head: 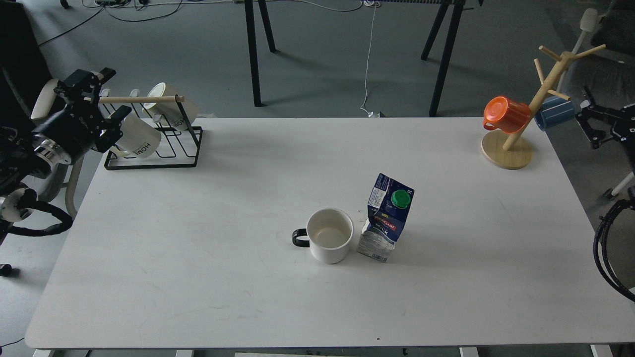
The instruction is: Place cup and milk with both arms
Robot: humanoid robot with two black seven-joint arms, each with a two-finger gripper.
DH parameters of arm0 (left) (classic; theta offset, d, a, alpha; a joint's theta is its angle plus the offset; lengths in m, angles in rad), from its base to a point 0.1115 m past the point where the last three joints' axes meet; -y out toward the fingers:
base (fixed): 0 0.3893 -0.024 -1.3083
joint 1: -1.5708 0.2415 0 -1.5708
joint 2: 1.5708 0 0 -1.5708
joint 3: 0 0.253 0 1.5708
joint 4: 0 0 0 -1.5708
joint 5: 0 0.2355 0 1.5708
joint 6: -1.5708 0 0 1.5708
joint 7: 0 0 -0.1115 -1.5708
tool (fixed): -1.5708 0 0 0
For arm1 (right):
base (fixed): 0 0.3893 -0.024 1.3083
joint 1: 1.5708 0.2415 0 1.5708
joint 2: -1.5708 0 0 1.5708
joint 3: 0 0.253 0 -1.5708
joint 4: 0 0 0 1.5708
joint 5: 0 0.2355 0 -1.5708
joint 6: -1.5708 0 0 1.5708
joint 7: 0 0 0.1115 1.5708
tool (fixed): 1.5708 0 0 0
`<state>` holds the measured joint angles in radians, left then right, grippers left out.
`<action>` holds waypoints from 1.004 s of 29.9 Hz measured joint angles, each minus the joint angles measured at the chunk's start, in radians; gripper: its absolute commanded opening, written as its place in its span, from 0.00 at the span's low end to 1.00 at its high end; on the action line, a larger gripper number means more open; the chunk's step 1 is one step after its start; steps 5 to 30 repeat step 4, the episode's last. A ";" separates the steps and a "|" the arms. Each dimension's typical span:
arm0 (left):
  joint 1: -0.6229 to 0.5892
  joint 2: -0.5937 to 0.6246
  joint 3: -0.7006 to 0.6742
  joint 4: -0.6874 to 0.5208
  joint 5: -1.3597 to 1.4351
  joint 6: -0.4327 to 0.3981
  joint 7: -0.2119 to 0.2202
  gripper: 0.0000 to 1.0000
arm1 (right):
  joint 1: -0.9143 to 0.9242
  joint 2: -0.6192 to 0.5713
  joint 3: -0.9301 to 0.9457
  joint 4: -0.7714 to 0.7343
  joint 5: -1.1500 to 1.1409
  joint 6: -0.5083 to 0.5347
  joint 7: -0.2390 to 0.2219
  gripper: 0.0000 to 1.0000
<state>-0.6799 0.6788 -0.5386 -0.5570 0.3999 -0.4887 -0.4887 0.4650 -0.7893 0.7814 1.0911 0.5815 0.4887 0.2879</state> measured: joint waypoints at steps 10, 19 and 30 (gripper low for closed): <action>-0.014 0.011 -0.018 -0.001 0.000 0.000 0.000 0.92 | -0.001 0.024 -0.004 -0.021 0.000 0.000 0.003 0.98; -0.014 0.011 -0.018 -0.001 0.000 0.000 0.000 0.92 | -0.001 0.024 -0.004 -0.021 0.000 0.000 0.003 0.98; -0.014 0.011 -0.018 -0.001 0.000 0.000 0.000 0.92 | -0.001 0.024 -0.004 -0.021 0.000 0.000 0.003 0.98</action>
